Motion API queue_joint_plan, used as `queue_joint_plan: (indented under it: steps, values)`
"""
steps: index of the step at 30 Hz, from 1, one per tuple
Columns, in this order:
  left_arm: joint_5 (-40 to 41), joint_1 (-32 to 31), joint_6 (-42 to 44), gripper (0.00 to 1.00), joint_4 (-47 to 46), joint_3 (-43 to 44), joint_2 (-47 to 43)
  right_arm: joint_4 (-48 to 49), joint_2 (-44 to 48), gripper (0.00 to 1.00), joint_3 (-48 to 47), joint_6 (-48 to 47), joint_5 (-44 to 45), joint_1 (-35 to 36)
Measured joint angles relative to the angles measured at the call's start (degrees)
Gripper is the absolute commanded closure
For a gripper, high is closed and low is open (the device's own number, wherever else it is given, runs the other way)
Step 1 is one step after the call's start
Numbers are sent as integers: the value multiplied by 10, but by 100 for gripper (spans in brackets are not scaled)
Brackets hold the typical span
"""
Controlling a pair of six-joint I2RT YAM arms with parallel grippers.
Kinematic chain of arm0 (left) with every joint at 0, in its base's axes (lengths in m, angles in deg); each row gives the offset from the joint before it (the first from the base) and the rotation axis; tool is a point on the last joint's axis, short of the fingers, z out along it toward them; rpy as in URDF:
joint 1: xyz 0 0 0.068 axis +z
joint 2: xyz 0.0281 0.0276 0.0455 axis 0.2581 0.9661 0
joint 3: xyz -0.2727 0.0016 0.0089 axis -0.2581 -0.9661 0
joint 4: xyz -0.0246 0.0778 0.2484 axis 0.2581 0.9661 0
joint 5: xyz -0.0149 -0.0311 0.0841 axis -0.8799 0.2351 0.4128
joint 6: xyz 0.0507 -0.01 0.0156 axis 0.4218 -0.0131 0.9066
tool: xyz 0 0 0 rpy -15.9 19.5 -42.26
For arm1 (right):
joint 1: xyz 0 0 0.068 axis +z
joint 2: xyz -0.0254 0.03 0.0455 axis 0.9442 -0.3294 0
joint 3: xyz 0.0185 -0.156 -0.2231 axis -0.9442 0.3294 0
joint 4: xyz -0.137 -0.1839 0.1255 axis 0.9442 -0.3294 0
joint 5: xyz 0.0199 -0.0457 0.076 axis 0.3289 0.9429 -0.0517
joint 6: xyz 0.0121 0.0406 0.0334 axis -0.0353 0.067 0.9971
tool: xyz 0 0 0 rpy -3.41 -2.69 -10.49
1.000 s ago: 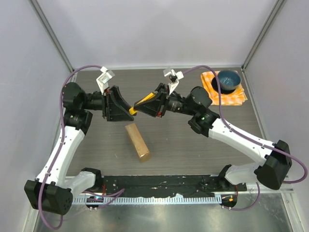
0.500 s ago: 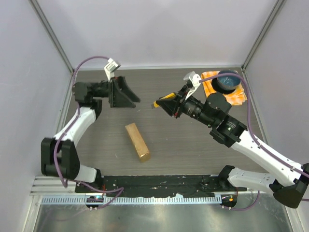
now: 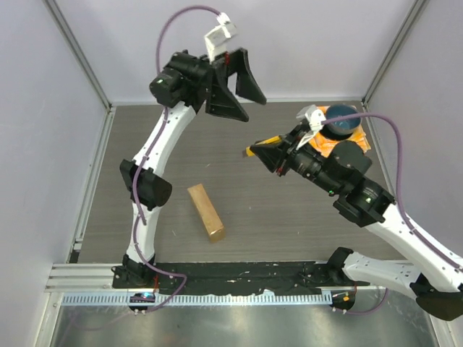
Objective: Unpack the express box
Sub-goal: Pick up the knife from the center of the board.
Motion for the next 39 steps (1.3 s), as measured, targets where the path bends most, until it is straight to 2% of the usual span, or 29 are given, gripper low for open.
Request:
queue_joint_plan:
  steps: [2, 3, 5, 9, 11, 12, 15, 18, 22, 26, 29, 31, 36, 39]
  values:
    - [3, -5, 23, 0, -3, 146, 34, -11, 8, 99, -21, -6, 4, 0]
    - [5, 0, 53, 0, 8, 185, 37, -16, 12, 99, -32, -8, 5, 0]
    - [9, 21, 150, 0, 79, 209, 32, -19, 21, 99, -52, -12, 4, 0]
    - [64, 84, 360, 0, 352, 237, 61, -20, 31, 99, -62, -19, 4, 0]
    - [139, 103, 518, 0, 530, 236, 84, -26, 32, 99, -62, -21, 4, 0]
    - [166, 112, 555, 0, 575, 227, 84, -28, 32, 99, -63, -21, 4, 0]
    - [310, 120, 806, 0, 774, 93, 35, -45, 30, 99, -66, -25, 4, 0]
    - [391, 109, 1027, 0, 944, -11, -14, -58, 34, 99, -66, -31, 7, 0]
    - [375, 115, 1266, 0, 1129, -110, -77, -62, 47, 99, -66, -37, 13, 0]
    - [354, 160, 1533, 0, 1335, -176, -143, -62, 58, 99, -65, -42, 15, 0]
    - [351, 185, 1708, 0, 1412, -205, -177, -62, 61, 99, -62, -44, 15, 0]
    - [353, 185, 1794, 0, 1428, -242, -202, -62, 61, 99, -57, -44, 15, 0]
    - [399, 158, 2013, 0, 1465, -417, -290, -62, 60, 99, -38, -44, 14, 0]
    - [429, 136, 2099, 0, 1479, -492, -322, -66, 60, 99, -33, -44, 14, 0]
